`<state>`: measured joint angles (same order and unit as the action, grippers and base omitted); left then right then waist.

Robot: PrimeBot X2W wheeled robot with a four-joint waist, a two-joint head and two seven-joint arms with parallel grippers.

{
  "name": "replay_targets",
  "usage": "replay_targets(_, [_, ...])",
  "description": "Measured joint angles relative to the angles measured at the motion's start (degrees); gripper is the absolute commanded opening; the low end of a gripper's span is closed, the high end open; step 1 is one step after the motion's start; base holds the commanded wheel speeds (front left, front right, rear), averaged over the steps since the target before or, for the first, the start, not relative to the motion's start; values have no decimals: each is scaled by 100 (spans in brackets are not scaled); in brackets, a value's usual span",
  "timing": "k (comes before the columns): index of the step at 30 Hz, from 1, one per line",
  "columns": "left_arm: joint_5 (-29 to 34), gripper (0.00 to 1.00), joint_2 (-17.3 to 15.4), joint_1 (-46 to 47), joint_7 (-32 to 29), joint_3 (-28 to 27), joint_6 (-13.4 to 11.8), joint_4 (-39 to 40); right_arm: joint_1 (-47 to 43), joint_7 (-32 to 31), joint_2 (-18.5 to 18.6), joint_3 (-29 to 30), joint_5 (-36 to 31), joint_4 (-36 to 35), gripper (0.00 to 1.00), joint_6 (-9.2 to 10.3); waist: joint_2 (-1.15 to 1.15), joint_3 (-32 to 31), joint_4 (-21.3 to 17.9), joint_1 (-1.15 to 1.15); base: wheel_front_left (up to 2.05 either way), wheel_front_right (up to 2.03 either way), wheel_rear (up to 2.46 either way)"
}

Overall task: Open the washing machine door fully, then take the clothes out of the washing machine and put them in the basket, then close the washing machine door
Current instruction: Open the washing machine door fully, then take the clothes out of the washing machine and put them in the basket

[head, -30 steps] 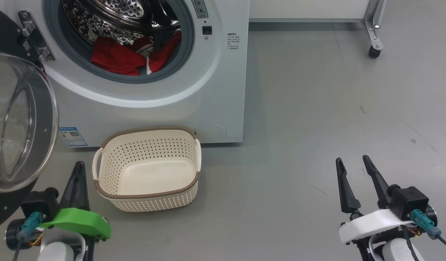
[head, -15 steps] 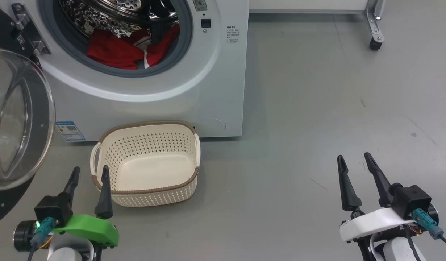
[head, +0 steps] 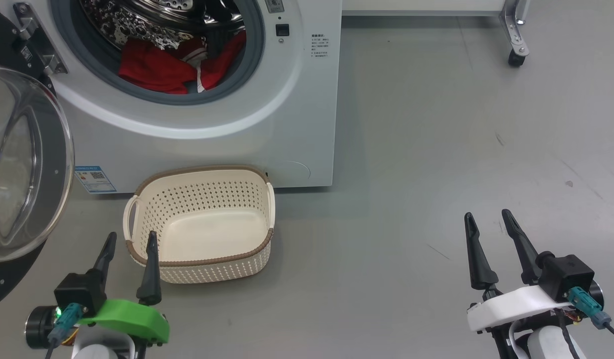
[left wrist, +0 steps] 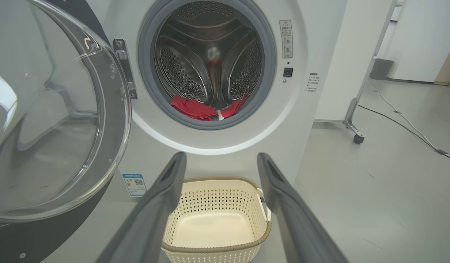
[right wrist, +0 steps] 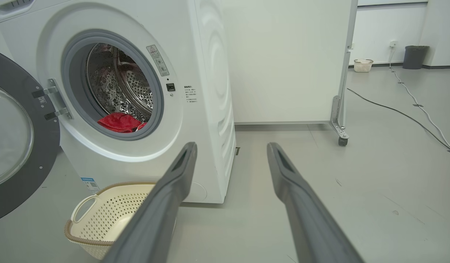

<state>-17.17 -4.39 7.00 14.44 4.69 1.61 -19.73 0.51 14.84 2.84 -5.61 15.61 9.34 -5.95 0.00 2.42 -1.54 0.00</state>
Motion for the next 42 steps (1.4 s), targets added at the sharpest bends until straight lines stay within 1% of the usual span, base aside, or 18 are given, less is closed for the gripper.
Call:
replay_targets(4, [-94, 100, 20, -52, -1, 26, 71, -12, 0, 0, -2, 0, 0, 0, 100, 0, 0, -15, 5, 0, 0, 0, 0])
replay_targets(10, [-100, 100, 24, -88, -1, 62, 80, -21, 0, 0, -3, 1, 0, 1, 100, 0, 0, -42, 10, 0, 0, 0, 0])
replay_targets(16, [-149, 100, 29, -119, -1, 75, 174, -25, 0, 0, -5, 0, 0, 2, 100, 0, 0, -56, 11, 0, 0, 0, 0])
replay_targets(29, [-149, 100, 30, -125, -1, 66, 178, -5, -1, 0, -13, 0, -1, 3, 100, -1, 0, -66, 7, 0, 0, 0, 0])
replay_targets(36, [-209, 100, 31, -132, -1, 79, 269, 14, -1, 0, -16, 0, -1, 5, 100, -1, 0, -52, 3, 0, 0, 0, 0])
replay_targets(42, [-208, 100, 31, -136, 0, 92, 277, 24, -1, 0, -21, -5, -1, 19, 100, -2, 0, -40, 1, 0, 14, -14, 0])
